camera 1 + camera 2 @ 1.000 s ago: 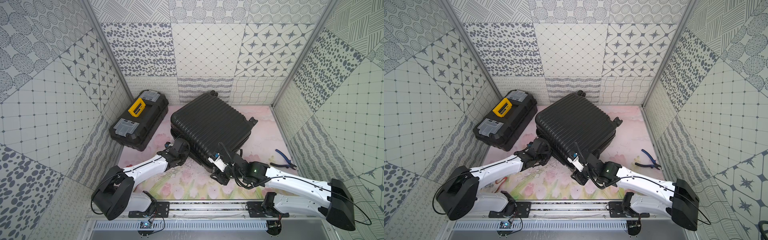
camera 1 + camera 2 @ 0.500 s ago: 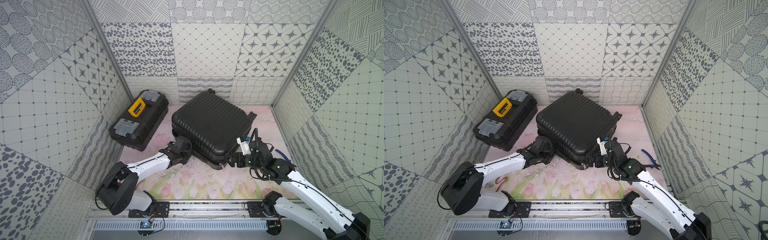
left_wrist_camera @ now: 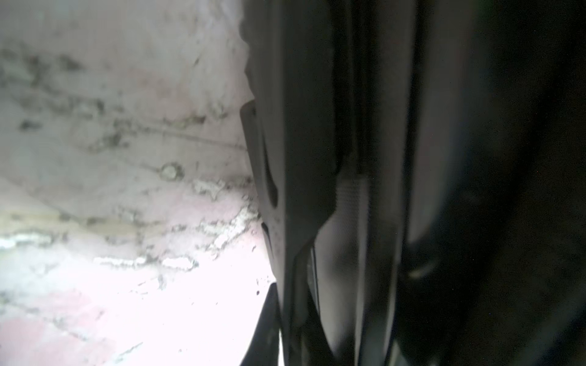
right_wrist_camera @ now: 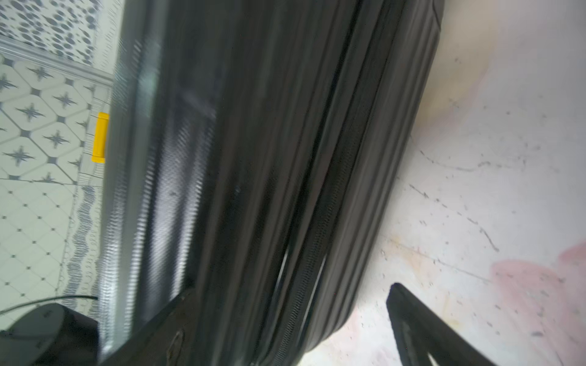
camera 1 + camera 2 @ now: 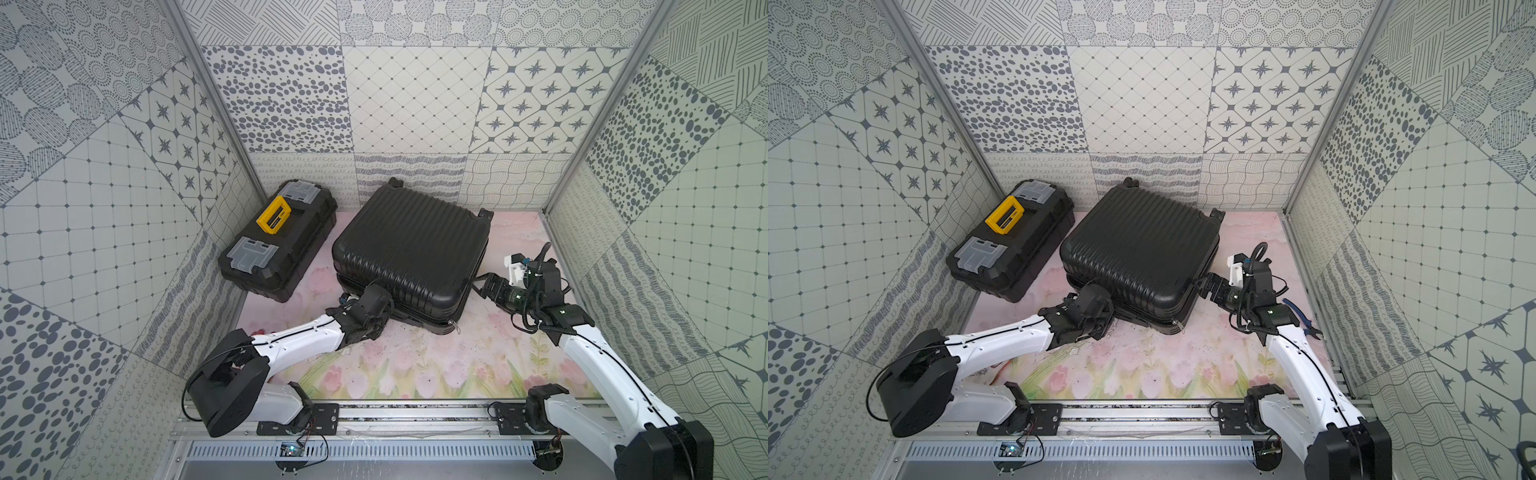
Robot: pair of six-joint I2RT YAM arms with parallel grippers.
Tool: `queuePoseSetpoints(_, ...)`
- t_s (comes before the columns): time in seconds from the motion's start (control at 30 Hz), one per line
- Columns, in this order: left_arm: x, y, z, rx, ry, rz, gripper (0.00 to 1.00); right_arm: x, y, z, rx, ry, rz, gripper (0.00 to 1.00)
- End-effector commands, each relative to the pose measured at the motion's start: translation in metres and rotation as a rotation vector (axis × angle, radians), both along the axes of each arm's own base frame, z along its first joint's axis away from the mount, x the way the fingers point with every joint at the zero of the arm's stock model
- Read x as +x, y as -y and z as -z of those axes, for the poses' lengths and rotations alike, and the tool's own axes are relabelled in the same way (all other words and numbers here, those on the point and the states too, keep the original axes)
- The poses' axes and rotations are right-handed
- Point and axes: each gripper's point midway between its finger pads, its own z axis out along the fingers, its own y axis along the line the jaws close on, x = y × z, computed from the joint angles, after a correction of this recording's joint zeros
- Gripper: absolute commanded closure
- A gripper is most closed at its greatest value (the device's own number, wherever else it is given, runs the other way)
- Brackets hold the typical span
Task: Close the suitcase zippers
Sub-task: Adjust the suitcase at the center of the board.
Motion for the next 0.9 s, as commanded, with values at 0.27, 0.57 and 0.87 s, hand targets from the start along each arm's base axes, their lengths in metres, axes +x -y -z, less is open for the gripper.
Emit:
queuePoseSetpoints(0.27, 0.005, 0.063, -0.041, -0.232, 0.091, 0.069, 1.00, 0.026, -0.027, -0.057, 0.111, 0.113, -0.157, 0.08)
queuePoseSetpoints(0.57, -0.002, 0.076, -0.038, -0.228, 0.101, 0.062, 1.00, 0.053, 0.003, -0.019, -0.202, 0.002, -0.095, 0.06)
queuePoseSetpoints(0.87, 0.005, 0.112, -0.046, -0.284, 0.126, 0.084, 1.00, 0.114, -0.023, -0.020, -0.147, 0.081, -0.196, 0.19)
